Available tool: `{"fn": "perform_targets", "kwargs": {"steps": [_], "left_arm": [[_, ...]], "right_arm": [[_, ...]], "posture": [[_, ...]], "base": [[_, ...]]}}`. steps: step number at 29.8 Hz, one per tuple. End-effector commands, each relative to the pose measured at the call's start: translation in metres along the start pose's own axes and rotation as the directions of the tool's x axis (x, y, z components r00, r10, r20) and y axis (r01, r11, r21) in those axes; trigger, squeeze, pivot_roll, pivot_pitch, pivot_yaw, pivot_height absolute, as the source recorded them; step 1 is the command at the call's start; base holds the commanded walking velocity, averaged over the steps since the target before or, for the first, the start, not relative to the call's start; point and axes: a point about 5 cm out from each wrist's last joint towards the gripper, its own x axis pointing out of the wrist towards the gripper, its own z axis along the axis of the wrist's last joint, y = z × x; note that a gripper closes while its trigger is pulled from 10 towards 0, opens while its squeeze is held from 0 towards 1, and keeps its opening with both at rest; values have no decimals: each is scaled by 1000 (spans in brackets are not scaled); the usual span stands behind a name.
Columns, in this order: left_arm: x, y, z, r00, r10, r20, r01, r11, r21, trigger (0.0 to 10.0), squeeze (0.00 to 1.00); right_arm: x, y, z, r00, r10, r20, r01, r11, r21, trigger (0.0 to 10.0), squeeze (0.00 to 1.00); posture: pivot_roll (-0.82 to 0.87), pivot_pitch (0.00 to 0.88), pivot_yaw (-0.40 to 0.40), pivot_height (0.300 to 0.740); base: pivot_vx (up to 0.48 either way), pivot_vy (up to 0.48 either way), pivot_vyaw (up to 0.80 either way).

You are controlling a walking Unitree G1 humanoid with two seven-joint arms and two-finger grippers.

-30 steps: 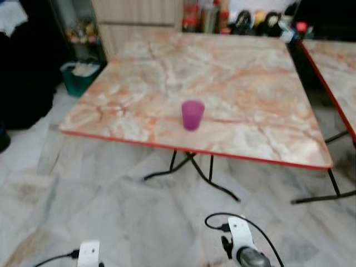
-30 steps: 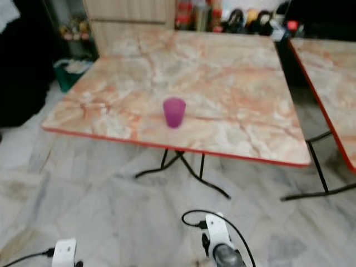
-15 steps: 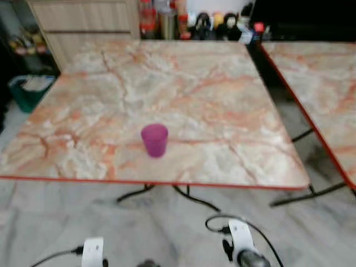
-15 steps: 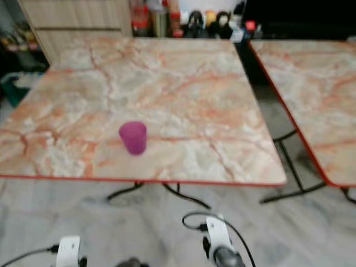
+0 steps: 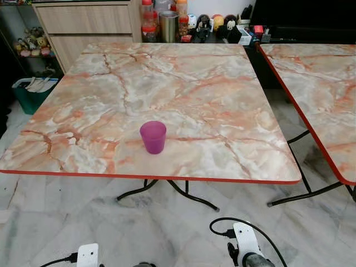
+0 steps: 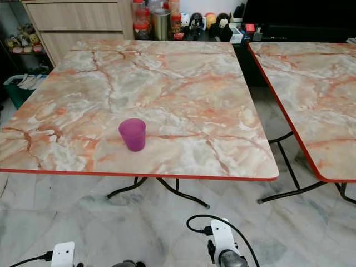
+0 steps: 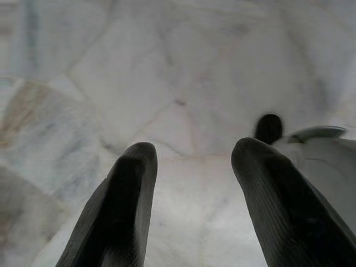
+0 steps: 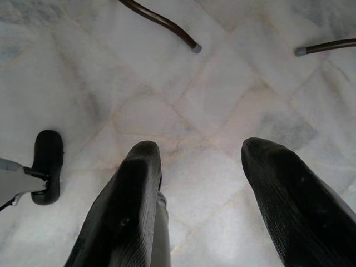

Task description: Setting the table

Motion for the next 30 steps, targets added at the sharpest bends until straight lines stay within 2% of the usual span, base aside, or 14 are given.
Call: {"fn": "perform_targets", "kwargs": {"steps": [1, 5, 10, 11, 15, 16, 17, 20, 24, 25, 26, 27, 29, 30], "left_arm": [[0, 14, -6, 996, 84, -37, -85, 996, -18, 10000, 1000], [1, 45, -2, 960, 275, -43, -278, 959, -60, 10000, 1000], [1, 70, 12, 909, 417, 6, -416, 908, -56, 10000, 1000], [1, 77, 17, 889, 458, 24, -456, 888, -54, 10000, 0], [-2, 108, 51, 766, 621, 164, -620, 782, -67, 10000, 0], [-2, 108, 51, 766, 621, 164, -620, 782, -67, 10000, 0], [-7, 124, 72, 675, 696, 246, -698, 710, -93, 10000, 0], [-12, 136, 91, 587, 749, 307, -752, 645, -134, 10000, 0], [-32, 157, 160, 321, 764, 559, -837, 505, -210, 10000, 0], [-32, 157, 160, 321, 764, 559, -837, 505, -210, 10000, 0], [-41, 158, 183, 241, 744, 623, -836, 486, -256, 10000, 0], [-45, 157, 192, 207, 733, 648, -832, 480, -277, 10000, 0], [-50, 155, 207, 183, 708, 682, -804, 507, -310, 10000, 0], [-58, 141, 238, 183, 627, 757, -715, 614, -335, 10000, 0]], "right_arm": [[0, -1, -2, 1000, -9, -6, 9, 1000, 8, 10000, 0], [0, -1, -4, 1000, -6, -13, 6, 1000, -11, 10000, 0], [0, -1, -3, 1000, -1, -11, 1, 1000, -13, 10000, 0], [0, 0, -2, 1000, -1, -9, 1, 1000, -13, 10000, 0], [0, 1, 0, 1000, 2, -2, -2, 1000, -9, 10000, 0], [0, 1, 0, 1000, 2, -2, -2, 1000, -9, 10000, 0], [0, 2, 1, 1000, 3, -1, -3, 1000, -9, 10000, 0], [0, 2, 1, 1000, 4, 0, -4, 1000, -10, 10000, 0], [0, 2, 0, 1000, 4, -2, -4, 1000, -8, 10000, 0], [0, 2, 0, 1000, 4, -2, -4, 1000, -8, 10000, 0], [0, 2, 0, 1000, 5, -3, -5, 1000, -13, 10000, 0], [0, 2, -1, 1000, 6, -4, -6, 1000, -16, 10000, 0], [0, 2, -1, 1000, 6, -4, -6, 1000, -17, 10000, 0], [0, 2, -1, 1000, 5, -5, -5, 1000, -15, 10000, 0]], "posture": [[138, 81, -9, 715], [154, 62, -17, 715], [154, 62, -17, 715], [157, 58, -15, 715], [157, 63, -19, 715], [157, 63, -19, 715], [162, 63, -20, 715], [162, 63, -20, 715], [160, 58, -16, 715], [160, 58, -16, 715], [158, 57, -18, 715], [158, 57, -18, 715], [158, 57, -18, 715], [158, 57, -15, 715]], "base": [[0, 0, 0], [0, 0, 0], [0, 0, 0], [0, 0, 0], [0, 0, 0], [0, 0, 0], [0, 0, 0], [0, 0, 0], [0, 0, 0], [0, 0, 0], [0, 0, 0], [0, 0, 0], [0, 0, 0], [0, 0, 0]]}}
